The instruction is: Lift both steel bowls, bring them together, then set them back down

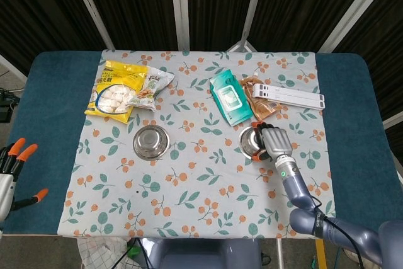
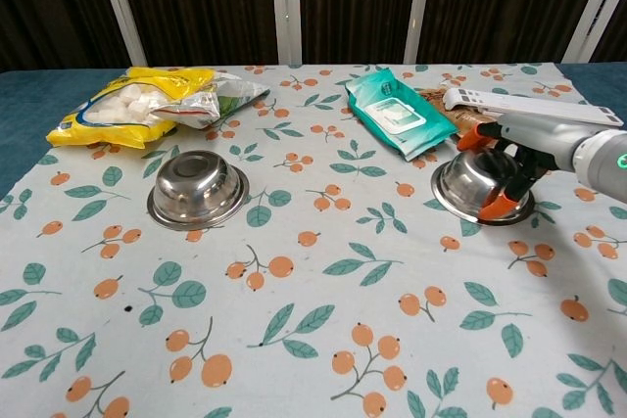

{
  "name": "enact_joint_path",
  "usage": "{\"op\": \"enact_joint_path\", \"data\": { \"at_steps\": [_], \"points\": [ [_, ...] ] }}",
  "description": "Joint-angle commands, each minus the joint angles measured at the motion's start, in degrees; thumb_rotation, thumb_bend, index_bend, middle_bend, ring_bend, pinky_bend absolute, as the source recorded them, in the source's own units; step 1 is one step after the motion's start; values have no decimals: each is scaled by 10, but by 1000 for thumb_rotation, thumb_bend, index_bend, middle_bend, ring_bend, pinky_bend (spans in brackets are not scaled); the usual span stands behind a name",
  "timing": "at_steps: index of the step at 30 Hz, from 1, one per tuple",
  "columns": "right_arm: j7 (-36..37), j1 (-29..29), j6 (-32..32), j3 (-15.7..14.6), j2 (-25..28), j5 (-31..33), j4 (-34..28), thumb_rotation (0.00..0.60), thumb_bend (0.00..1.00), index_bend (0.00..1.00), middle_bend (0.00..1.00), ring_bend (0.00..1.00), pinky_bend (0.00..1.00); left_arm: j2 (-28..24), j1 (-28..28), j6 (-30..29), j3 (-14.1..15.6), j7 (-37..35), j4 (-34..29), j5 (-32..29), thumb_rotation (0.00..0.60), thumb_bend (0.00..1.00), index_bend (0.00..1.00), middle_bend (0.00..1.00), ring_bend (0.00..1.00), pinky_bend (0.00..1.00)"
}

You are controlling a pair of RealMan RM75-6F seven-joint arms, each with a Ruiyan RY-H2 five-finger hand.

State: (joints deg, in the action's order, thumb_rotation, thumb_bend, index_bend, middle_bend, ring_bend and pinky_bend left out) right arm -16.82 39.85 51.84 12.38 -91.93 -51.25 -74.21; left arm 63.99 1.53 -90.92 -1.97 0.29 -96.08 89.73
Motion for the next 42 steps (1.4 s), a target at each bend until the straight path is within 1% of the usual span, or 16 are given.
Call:
{"op": "enact_joint_path", "data": {
  "at_steps": [1, 4, 9, 14, 19, 22, 24, 26, 29, 32, 34, 37, 42],
  "points": [
    [0, 0, 1, 0, -1, -1, 1, 600, 13, 228, 240, 297, 424, -1, 0, -1, 0, -2, 0, 0, 600, 15, 153, 0, 0, 31],
    [-3, 1, 4, 0, -2, -4, 1, 600, 13, 252, 258, 304, 425, -1, -1, -2, 0, -3, 0, 0, 600, 15, 153, 0, 0, 31],
    [-6, 0, 14, 0, -4, -12, -2, 600, 12, 331, 290, 328, 424, -3, 0, -1, 1, -6, 0, 2, 600, 15, 153, 0, 0, 31],
    [-10, 0, 20, 0, -4, -16, -4, 600, 38, 405, 306, 343, 425, -6, 2, 2, 1, -8, -1, 2, 600, 31, 165, 0, 0, 31],
    [-17, 0, 21, 3, 3, -13, -17, 600, 38, 412, 306, 343, 425, -19, 22, 31, -4, -4, -16, 3, 600, 50, 197, 0, 0, 36],
    [-19, -1, 21, 5, 13, -12, -34, 600, 39, 412, 306, 343, 425, -43, 51, 73, -10, -24, -46, 3, 600, 52, 199, 0, 0, 36],
    [-21, -1, 24, 6, 22, -12, -46, 600, 39, 412, 306, 343, 425, -66, 76, 117, -17, -38, -69, -11, 600, 49, 198, 0, 0, 36],
    [-24, -3, 26, 7, 36, -12, -62, 600, 39, 412, 307, 343, 425, -93, 111, 179, -31, -48, -92, -42, 600, 32, 194, 0, 0, 36],
    [-23, -6, 31, 12, 57, -12, -86, 600, 39, 412, 307, 343, 425, -116, 160, 264, -52, -55, -111, -96, 600, 6, 175, 0, 0, 33],
    [-15, -12, 39, 20, 84, -13, -113, 600, 38, 412, 306, 343, 425, -126, 219, 361, -68, -31, -117, -163, 600, 0, 160, 0, 0, 24],
    [-9, -16, 42, 26, 105, -12, -133, 600, 38, 412, 306, 343, 425, -117, 255, 407, -76, -1, -111, -205, 600, 0, 159, 0, 0, 17],
    [2, -23, 50, 34, 132, -13, -159, 600, 39, 412, 306, 343, 424, -85, 298, 448, -85, 29, -90, -262, 600, 0, 158, 0, 0, 4],
    [16, -33, 58, 36, 164, -19, -178, 600, 39, 412, 306, 343, 425, -19, 348, 476, -90, 57, -42, -313, 600, 0, 155, 0, 0, 0]
  ]
}}
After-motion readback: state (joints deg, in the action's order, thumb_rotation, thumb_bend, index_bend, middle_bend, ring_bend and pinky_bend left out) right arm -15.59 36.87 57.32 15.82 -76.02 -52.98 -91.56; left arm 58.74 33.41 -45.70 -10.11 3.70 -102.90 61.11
